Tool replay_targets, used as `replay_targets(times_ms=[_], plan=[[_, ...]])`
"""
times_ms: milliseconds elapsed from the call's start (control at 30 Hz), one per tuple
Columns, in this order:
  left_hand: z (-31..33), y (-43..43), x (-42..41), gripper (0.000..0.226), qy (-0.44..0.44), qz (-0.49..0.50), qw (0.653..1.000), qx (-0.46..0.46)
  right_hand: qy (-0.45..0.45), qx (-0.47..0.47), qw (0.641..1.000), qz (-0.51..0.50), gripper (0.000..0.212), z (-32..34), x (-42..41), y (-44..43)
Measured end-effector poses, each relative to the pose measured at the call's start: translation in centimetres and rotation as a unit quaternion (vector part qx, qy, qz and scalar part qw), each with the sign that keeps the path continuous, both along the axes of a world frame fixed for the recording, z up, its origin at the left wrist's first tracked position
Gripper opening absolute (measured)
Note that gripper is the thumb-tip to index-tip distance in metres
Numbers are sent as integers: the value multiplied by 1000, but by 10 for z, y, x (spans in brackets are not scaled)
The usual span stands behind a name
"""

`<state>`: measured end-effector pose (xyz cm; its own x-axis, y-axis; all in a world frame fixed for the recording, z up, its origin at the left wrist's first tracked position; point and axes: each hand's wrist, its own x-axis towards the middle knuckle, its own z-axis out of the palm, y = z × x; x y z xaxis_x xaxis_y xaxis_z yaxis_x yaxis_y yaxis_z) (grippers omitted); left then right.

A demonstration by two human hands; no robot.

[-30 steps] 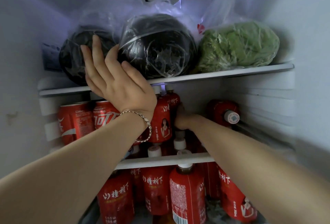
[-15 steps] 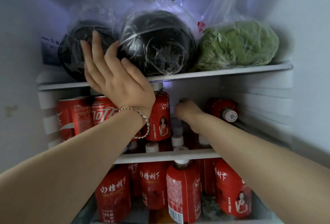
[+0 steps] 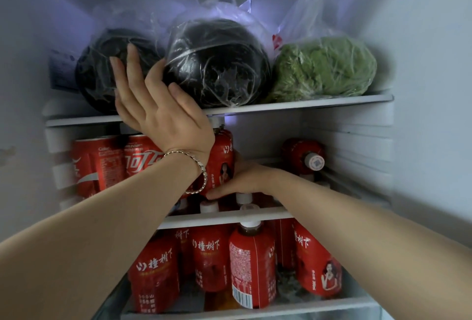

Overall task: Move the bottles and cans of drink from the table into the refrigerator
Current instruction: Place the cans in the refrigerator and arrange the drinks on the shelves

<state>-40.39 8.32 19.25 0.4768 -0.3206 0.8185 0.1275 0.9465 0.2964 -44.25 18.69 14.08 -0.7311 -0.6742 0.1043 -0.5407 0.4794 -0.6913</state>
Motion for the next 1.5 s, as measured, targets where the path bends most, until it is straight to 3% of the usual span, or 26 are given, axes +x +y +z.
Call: replay_targets(times_ms=[67, 133, 200, 233, 267, 333, 400, 500, 600, 667, 733, 800, 867, 967, 1033, 1133, 1200, 1267, 1367, 1400, 1500], plan=[[-1, 3, 3, 40, -1, 1, 1000, -14, 29, 24, 999, -6, 95, 6, 8, 7], [-4, 8, 7, 40, -15, -3, 999, -32, 151, 67, 984, -71, 86, 14, 12, 18], [-3, 7, 9, 40, -25, -2, 999, -23, 302, 152, 912, -233, 81, 20, 8, 38], [-2, 6, 9, 40, -24, -4, 999, -22, 333, 191, 868, -316, 77, 22, 5, 49], [0, 6, 10, 39, -27, -5, 999, -19, 331, 222, 835, -379, 72, 22, 4, 60], [1, 8, 11, 40, -27, -2, 999, -18, 280, 280, 816, -421, 69, 17, -1, 77], [3, 9, 12, 40, -30, -5, 999, -18, 239, 287, 842, -390, 71, 8, -10, 87], [4, 9, 13, 40, -29, -6, 999, -18, 204, 195, 879, -384, 61, 4, -12, 91], [4, 8, 11, 40, -23, -2, 1000, -19, 266, 124, 875, -384, 47, -2, -3, 89], [3, 8, 11, 40, -21, 2, 1000, -17, 295, 0, 868, -400, 47, -5, 5, 84], [4, 8, 11, 40, -21, 1, 1000, -16, 308, -141, 833, -437, 44, 2, 13, 76], [4, 9, 11, 40, -25, 1, 1000, -15, 310, -186, 805, -470, 45, 15, 11, 66], [3, 8, 11, 40, -28, -1, 999, -16, 279, -185, 820, -464, 49, 27, 9, 55], [4, 8, 11, 40, -26, -8, 1000, -16, 214, -163, 874, -405, 45, 36, 3, 42], [4, 8, 11, 40, -27, -11, 999, -17, 179, -111, 894, -394, 54, 36, -1, 32], [0, 9, 12, 40, -31, -19, 999, -21, 137, 60, 893, -425, 83, 25, -4, 21], [-1, 9, 13, 40, -35, -23, 999, -19, 125, 96, 900, -407, 91, 18, -10, 19], [-2, 10, 13, 40, -37, -28, 999, -17, 111, 82, 916, -377, 84, 12, -16, 20], [-2, 9, 12, 40, -35, -23, 999, -20, 140, 86, 925, -343, 39, 8, -26, 19], [-2, 9, 11, 40, -33, -24, 999, -21, 142, 76, 930, -330, 33, 7, -29, 16], [-3, 8, 10, 41, -29, -26, 999, -22, 119, 21, 950, -287, 36, 3, -37, 1]])
